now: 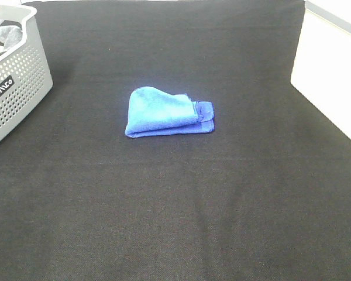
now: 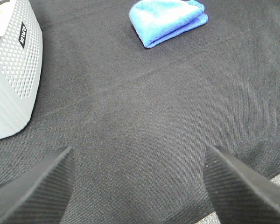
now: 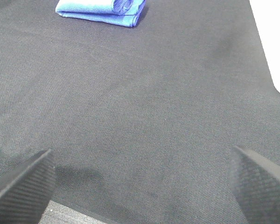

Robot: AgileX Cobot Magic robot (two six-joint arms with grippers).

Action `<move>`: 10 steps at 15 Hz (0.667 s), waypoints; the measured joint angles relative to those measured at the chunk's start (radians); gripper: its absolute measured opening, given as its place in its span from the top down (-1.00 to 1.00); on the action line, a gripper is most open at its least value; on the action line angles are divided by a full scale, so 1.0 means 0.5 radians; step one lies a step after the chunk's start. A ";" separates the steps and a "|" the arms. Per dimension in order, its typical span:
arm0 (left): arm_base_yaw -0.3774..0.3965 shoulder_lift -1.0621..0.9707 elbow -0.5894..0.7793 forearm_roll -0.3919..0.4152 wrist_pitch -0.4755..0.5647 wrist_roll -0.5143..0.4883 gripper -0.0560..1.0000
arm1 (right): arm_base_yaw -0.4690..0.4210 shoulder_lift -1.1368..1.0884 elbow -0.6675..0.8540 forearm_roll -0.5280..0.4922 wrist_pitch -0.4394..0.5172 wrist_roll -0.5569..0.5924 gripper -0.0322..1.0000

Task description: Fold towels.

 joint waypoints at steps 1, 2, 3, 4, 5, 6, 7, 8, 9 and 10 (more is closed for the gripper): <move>0.000 0.000 0.000 0.000 0.000 0.000 -0.49 | 0.000 0.000 0.000 0.000 0.000 0.000 -0.89; 0.000 0.000 0.000 0.000 0.000 0.000 -0.49 | 0.000 0.000 0.000 0.000 0.000 0.000 -0.89; 0.000 0.000 0.000 0.000 -0.002 0.000 -0.49 | 0.000 0.000 0.000 0.000 0.000 0.000 -0.89; 0.000 0.000 0.000 0.000 -0.002 0.000 -0.49 | 0.000 0.000 0.000 0.000 0.000 0.000 -0.89; 0.016 0.000 0.000 0.000 -0.004 0.000 -0.49 | 0.000 0.000 0.000 0.000 0.000 0.000 -0.89; 0.066 0.000 0.000 -0.002 -0.004 0.000 -0.49 | 0.000 0.000 0.000 0.000 0.000 0.000 -0.89; 0.170 -0.004 0.000 -0.002 -0.004 0.000 -0.49 | -0.016 0.000 0.000 0.000 0.000 0.000 -0.89; 0.264 -0.016 0.000 -0.002 -0.004 0.000 -0.49 | -0.072 0.000 0.000 0.000 0.000 0.000 -0.89; 0.352 -0.042 0.000 -0.002 -0.006 0.000 -0.49 | -0.156 0.000 0.000 0.000 0.000 0.000 -0.89; 0.352 -0.042 0.000 -0.002 -0.006 0.000 -0.49 | -0.156 0.000 0.000 0.000 0.000 0.000 -0.89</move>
